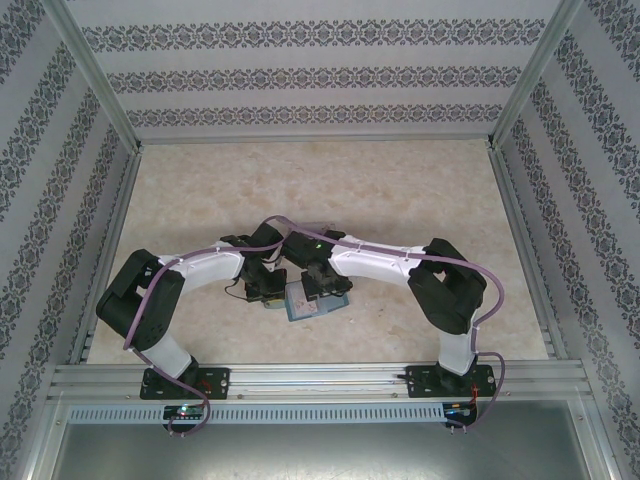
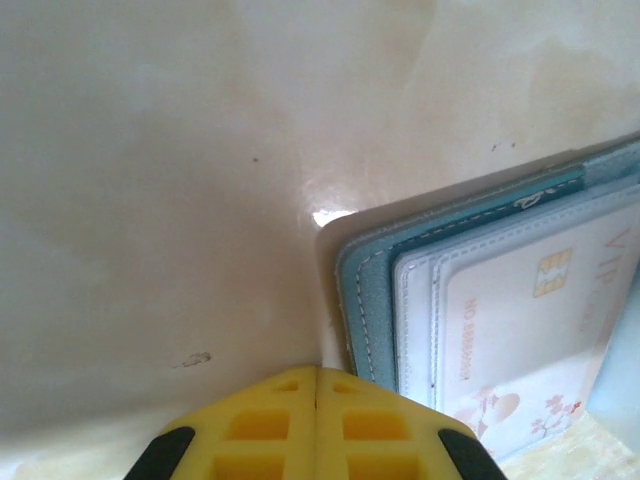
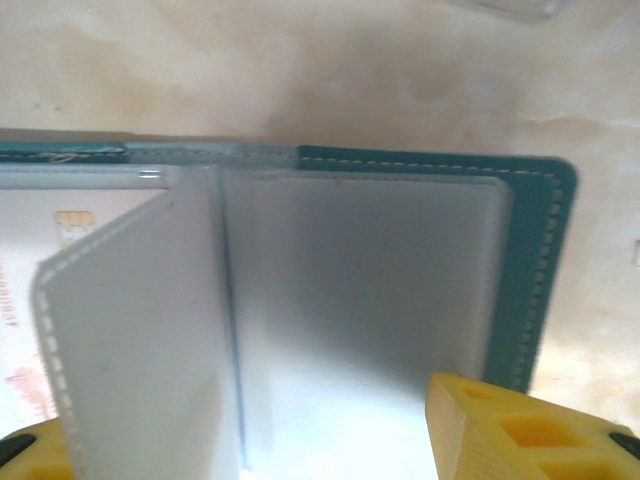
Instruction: Take the credit cards out of the card holder
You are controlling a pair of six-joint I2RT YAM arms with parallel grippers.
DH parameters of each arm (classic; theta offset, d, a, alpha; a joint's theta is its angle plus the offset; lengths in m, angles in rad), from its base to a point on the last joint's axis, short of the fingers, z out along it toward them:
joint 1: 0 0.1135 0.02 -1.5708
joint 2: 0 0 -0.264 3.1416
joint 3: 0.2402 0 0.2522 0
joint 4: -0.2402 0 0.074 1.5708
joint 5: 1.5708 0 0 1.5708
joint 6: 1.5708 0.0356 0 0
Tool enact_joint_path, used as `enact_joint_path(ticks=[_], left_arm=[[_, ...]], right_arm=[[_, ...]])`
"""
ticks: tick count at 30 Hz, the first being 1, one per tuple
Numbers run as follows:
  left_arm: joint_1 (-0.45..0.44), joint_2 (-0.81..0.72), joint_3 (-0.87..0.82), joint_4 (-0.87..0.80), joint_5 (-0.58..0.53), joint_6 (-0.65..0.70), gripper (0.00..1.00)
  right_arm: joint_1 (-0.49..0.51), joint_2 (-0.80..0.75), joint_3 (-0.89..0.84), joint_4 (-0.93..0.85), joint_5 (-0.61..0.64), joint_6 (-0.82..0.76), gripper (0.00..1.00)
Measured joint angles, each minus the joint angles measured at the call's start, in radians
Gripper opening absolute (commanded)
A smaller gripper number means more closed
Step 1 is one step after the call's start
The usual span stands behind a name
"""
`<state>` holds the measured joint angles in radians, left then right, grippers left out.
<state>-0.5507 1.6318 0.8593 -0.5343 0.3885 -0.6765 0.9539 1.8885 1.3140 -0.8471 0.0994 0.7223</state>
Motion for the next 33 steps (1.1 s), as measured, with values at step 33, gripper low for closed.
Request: enact_joint_path(ticks=[33], left_arm=[[0.000,0.000,0.064,-0.038,-0.005,0.013,0.03]], right_arm=[[-0.016,-0.040,-0.047,-0.018,0.028,-0.022,0.59]])
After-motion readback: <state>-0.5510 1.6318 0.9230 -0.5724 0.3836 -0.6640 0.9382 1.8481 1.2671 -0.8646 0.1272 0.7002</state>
